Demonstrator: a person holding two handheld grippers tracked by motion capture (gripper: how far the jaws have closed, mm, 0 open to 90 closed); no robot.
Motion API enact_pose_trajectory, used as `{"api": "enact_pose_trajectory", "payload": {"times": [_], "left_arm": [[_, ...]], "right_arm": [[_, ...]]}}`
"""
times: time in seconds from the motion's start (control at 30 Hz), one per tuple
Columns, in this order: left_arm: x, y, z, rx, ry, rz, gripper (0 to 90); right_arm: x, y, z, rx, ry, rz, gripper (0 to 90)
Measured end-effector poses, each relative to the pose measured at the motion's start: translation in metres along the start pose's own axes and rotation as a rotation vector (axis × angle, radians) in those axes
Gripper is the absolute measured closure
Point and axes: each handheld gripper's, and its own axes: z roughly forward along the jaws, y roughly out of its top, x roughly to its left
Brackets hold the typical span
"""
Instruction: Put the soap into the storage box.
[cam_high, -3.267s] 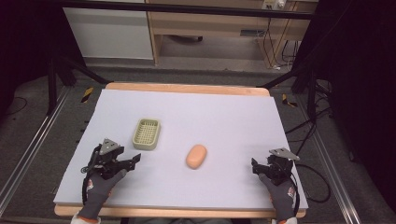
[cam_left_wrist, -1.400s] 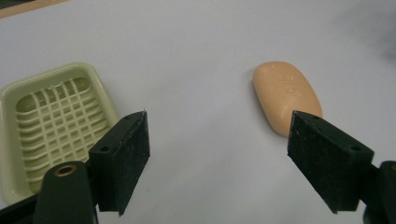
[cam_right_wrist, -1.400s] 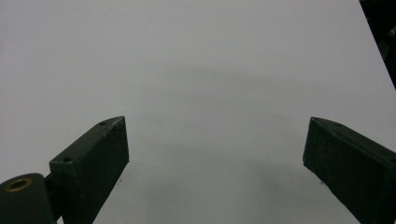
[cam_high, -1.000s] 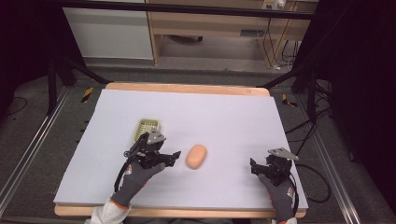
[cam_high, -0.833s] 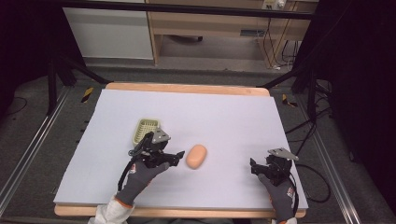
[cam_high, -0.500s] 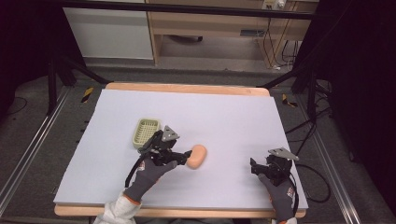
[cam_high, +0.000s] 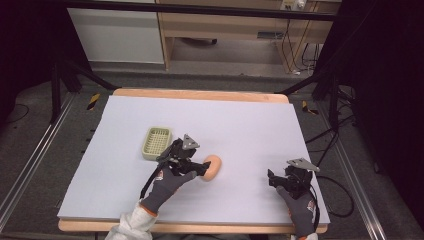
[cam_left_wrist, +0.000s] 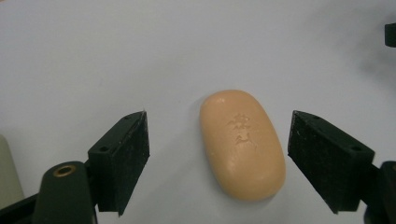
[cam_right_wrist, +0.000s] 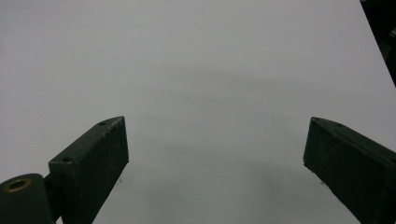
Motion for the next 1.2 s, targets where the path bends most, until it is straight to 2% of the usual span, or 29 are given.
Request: {"api": "enact_pose_trajectory", "payload": {"times": [0.4,0.9,1.2], "left_arm": [[-0.008,0.002,0.023,0.052,-0.013,0.004,19.3],[-0.016,0.002,0.044,0.102,-0.012,0.011,18.6],[-0.016,0.001,0.052,0.133,-0.005,0.012,18.9]], "right_arm": [[0.000,0.000,0.000,-0.004,0.002,-0.002,7.0],[0.000,0.000,0.000,-0.001,0.002,0.002,7.0],[0.000,0.000,0.000,0.000,0.002,0.003,7.0]]}}
